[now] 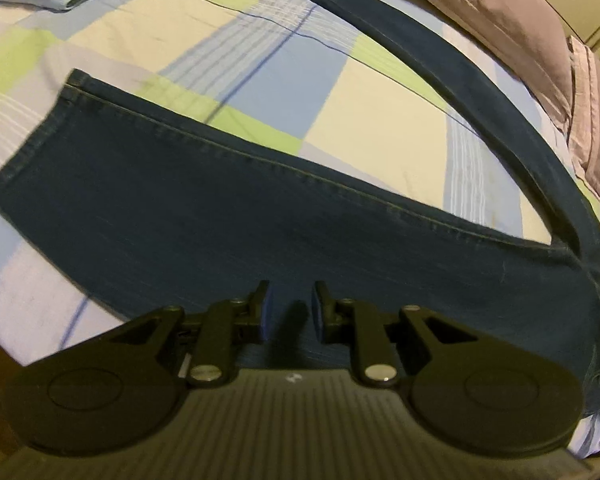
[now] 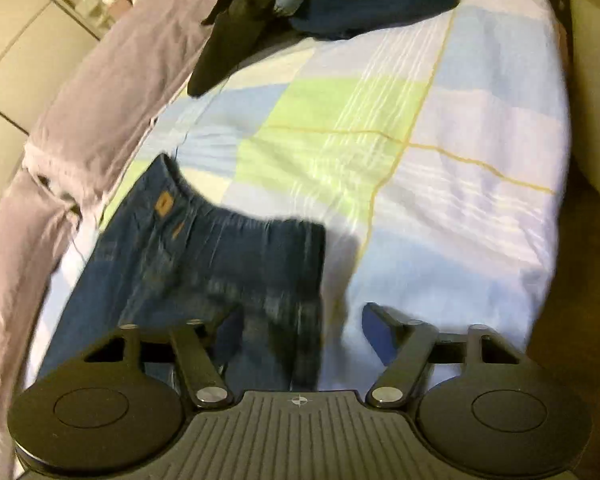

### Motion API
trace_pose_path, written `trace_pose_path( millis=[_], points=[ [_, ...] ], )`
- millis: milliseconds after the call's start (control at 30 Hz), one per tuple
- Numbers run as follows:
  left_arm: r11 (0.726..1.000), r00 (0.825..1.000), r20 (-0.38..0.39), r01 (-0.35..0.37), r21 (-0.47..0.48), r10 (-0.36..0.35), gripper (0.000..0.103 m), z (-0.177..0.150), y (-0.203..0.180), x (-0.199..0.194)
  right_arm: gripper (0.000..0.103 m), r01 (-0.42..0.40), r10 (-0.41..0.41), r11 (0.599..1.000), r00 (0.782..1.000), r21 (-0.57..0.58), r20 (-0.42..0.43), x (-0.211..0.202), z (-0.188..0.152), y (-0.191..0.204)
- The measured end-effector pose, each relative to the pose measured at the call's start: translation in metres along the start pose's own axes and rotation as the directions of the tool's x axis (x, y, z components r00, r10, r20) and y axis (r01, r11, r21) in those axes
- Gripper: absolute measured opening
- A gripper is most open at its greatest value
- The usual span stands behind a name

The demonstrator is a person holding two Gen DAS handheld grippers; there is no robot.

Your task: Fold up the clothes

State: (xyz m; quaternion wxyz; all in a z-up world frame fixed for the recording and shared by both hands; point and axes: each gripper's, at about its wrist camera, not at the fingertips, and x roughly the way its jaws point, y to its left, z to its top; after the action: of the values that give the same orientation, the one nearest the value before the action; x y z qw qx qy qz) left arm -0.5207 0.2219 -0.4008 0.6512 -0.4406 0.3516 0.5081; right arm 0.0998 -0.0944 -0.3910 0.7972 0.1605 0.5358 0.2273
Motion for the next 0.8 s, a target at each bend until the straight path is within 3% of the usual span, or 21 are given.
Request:
trace_pose_path(
  millis=[200, 267, 333, 367, 467, 533, 600, 667, 800],
  points=[
    [0.987, 0.991, 0.017, -0.133, 0.094, 0.132, 0.012, -0.01, -0.016, 0.006, 0.013, -0.04, 0.032, 0.994, 0.997, -0.106, -0.069, 0.006, 0.007, -0.017],
    [0.978, 0.985, 0.023, -0.173, 0.114, 0.171, 0.012, -0.009, -0.022, 0.003, 0.015, -0.006, -0.01, 0.984, 0.996, -0.18, -0.091, 0.009, 0.016, -0.005],
    [0.977, 0.984, 0.036, -0.176, 0.123, 0.173, 0.012, -0.008, -0.026, -0.004, 0.041, 0.063, -0.085, 0.957, 0.994, -0.285, -0.068, 0.0, 0.019, 0.014],
    [0.978, 0.987, 0.041, -0.161, 0.133, 0.157, 0.012, -0.008, -0.031, -0.007, 0.041, 0.098, -0.123, 0.937, 0.991, -0.336, -0.052, -0.005, 0.02, 0.024],
    [0.982, 0.997, 0.04, -0.078, 0.174, 0.072, 0.012, -0.011, -0.056, -0.013, 0.041, 0.117, -0.118, 0.851, 0.993, -0.512, 0.031, -0.027, 0.003, 0.064],
    [0.978, 1.0, 0.022, -0.006, 0.211, 0.001, 0.012, -0.017, -0.08, -0.009, 0.041, 0.067, -0.06, 0.777, 0.998, -0.626, 0.033, -0.032, -0.019, 0.093],
    [0.965, 0.998, 0.005, 0.054, 0.256, -0.057, 0.012, -0.025, -0.106, -0.001, 0.041, -0.025, 0.016, 0.73, 1.0, -0.683, -0.02, -0.023, -0.043, 0.116],
    [0.948, 0.993, -0.016, 0.114, 0.299, -0.115, 0.016, -0.033, -0.131, 0.007, 0.041, -0.095, 0.036, 0.67, 0.995, -0.736, -0.096, -0.004, -0.073, 0.131],
    [0.924, 0.999, -0.05, 0.04, 0.38, -0.022, 0.014, -0.051, -0.132, 0.032, 0.041, -0.09, -0.046, 0.577, 0.989, -0.812, -0.142, 0.005, -0.112, 0.121]
  ],
)
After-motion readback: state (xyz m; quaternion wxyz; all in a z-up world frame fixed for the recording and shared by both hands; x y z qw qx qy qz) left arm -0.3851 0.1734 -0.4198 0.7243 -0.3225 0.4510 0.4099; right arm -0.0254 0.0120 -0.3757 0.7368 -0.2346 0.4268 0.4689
